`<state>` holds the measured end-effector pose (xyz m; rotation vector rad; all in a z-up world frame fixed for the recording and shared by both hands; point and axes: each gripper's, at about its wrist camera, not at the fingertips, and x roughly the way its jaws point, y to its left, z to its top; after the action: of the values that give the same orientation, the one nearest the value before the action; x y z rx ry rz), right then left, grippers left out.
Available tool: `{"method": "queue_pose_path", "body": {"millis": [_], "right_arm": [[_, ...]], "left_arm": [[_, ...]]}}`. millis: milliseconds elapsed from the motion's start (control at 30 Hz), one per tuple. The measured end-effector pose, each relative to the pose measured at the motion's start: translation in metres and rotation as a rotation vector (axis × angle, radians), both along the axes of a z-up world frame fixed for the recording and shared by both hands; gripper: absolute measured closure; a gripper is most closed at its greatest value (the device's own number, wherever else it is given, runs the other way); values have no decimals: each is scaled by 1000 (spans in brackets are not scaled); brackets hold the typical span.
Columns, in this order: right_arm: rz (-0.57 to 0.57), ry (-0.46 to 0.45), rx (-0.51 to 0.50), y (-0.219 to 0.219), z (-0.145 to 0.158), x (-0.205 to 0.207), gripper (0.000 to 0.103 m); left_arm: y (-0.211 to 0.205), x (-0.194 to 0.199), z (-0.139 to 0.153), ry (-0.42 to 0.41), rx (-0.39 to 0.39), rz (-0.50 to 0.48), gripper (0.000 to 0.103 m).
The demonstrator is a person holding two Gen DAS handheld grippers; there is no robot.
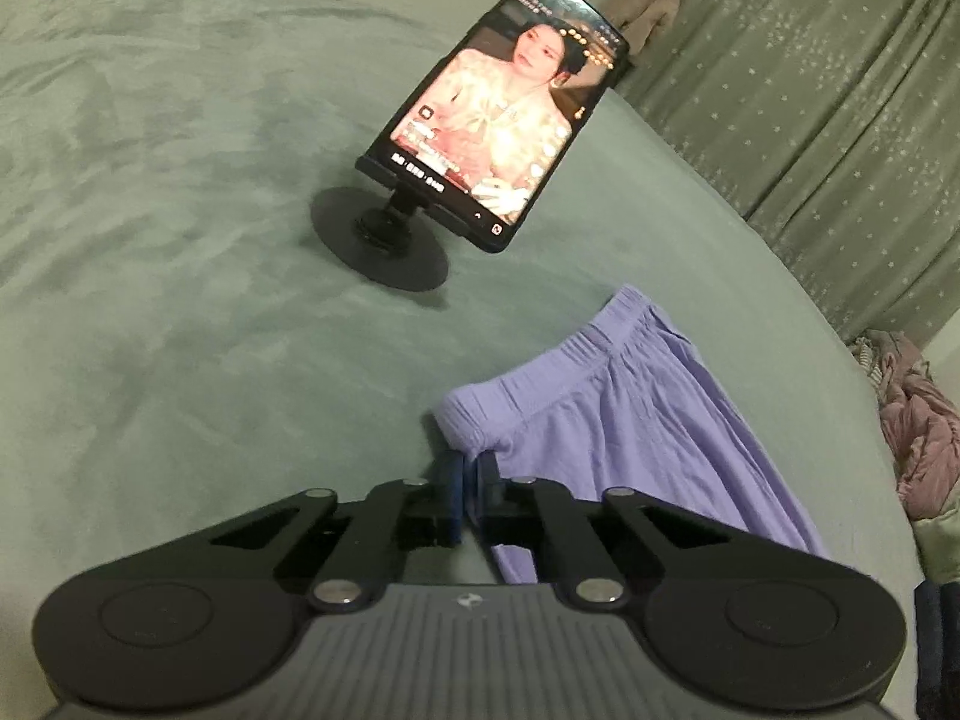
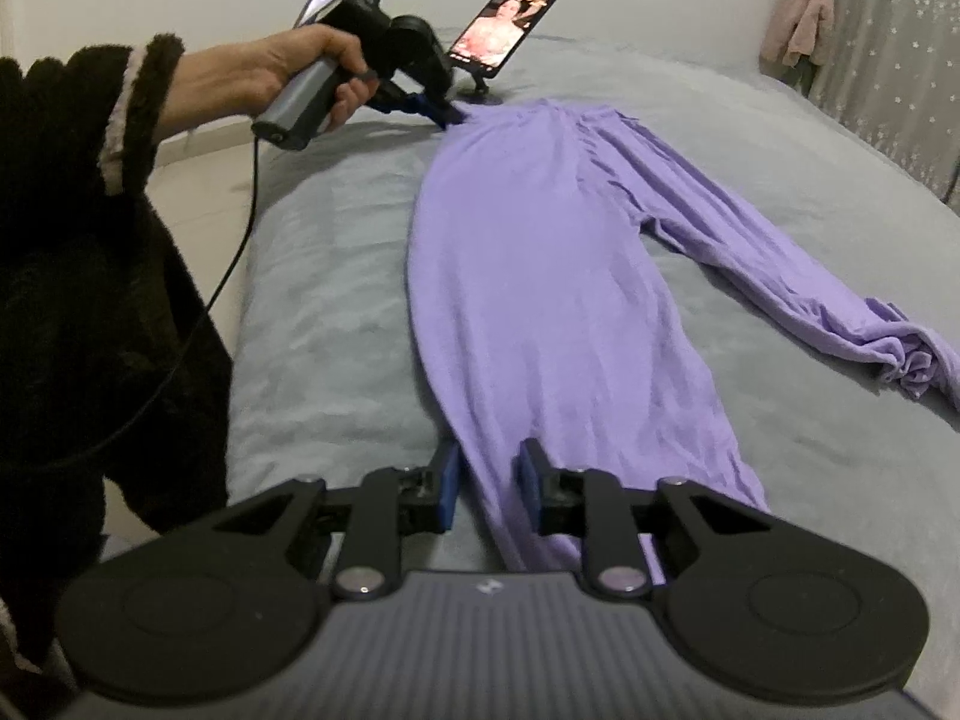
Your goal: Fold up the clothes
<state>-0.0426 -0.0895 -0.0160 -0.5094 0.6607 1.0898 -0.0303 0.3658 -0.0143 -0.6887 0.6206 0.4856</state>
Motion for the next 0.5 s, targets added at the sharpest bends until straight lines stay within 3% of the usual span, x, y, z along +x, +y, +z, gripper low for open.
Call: {"method": "queue_pose_path", "body": {"millis": [100, 500], "right_arm": [[-2, -3, -1, -1, 3, 0, 97], [73, 47, 27, 6, 8, -10, 102]], "left_arm": [[0, -3, 3, -1, 15, 14, 103], [-11, -3, 20, 165, 283, 38, 103]]}}
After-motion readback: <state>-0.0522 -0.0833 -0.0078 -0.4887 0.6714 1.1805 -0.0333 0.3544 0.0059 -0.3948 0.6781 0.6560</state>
